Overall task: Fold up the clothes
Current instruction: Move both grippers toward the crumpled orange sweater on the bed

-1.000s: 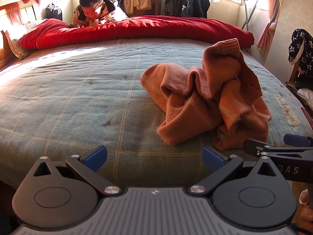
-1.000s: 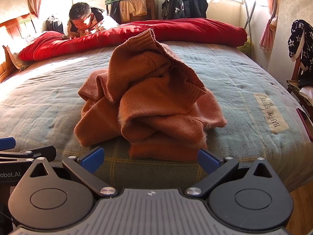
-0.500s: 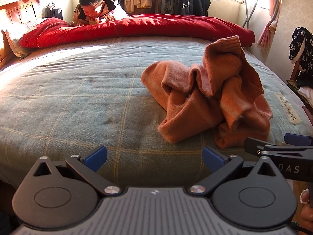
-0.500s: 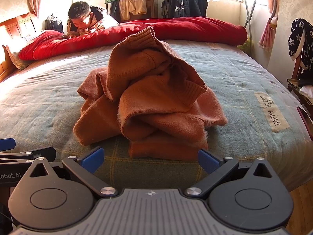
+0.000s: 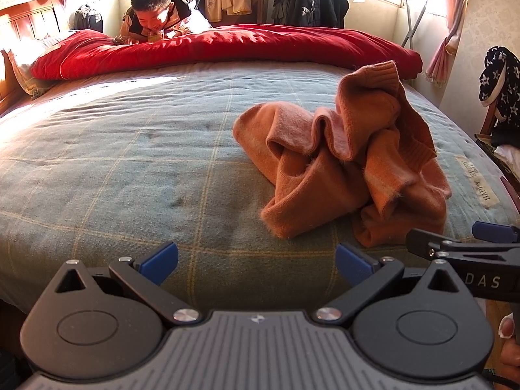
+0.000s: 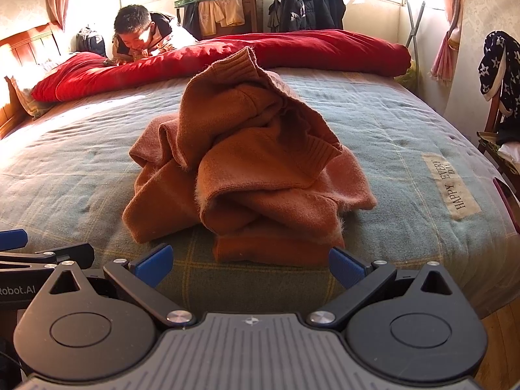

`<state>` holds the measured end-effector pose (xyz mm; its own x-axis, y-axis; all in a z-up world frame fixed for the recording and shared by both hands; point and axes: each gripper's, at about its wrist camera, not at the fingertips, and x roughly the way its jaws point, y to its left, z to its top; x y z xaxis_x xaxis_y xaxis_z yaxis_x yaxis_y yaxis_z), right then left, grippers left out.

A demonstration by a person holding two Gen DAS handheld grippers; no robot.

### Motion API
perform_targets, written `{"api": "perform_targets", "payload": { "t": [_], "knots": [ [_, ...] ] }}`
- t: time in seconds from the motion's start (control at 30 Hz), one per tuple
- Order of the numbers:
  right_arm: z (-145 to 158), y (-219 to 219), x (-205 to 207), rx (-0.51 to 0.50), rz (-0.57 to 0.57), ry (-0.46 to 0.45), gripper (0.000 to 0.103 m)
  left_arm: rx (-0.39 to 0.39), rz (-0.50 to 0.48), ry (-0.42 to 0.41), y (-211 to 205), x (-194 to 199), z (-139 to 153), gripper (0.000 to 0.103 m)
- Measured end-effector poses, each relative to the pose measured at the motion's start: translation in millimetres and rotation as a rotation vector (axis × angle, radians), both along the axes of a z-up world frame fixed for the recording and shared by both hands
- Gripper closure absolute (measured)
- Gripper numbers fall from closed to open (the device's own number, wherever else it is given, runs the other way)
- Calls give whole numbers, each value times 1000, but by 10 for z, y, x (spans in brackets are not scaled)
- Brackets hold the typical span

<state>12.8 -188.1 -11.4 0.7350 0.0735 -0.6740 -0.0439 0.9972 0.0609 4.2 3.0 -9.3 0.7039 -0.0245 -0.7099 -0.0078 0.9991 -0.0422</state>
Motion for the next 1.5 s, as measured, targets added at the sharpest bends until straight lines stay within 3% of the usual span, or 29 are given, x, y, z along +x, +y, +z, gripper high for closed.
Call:
{"api": "perform_targets", "payload": {
  "t": [1.0, 1.5],
  "knots": [
    [-5, -193, 408, 36, 25, 19, 0, 10, -20, 26, -76, 429, -31, 1],
    [-47, -337, 604, 152, 45, 34, 0, -9, -59, 45, -99, 654, -97, 1]
  ]
}}
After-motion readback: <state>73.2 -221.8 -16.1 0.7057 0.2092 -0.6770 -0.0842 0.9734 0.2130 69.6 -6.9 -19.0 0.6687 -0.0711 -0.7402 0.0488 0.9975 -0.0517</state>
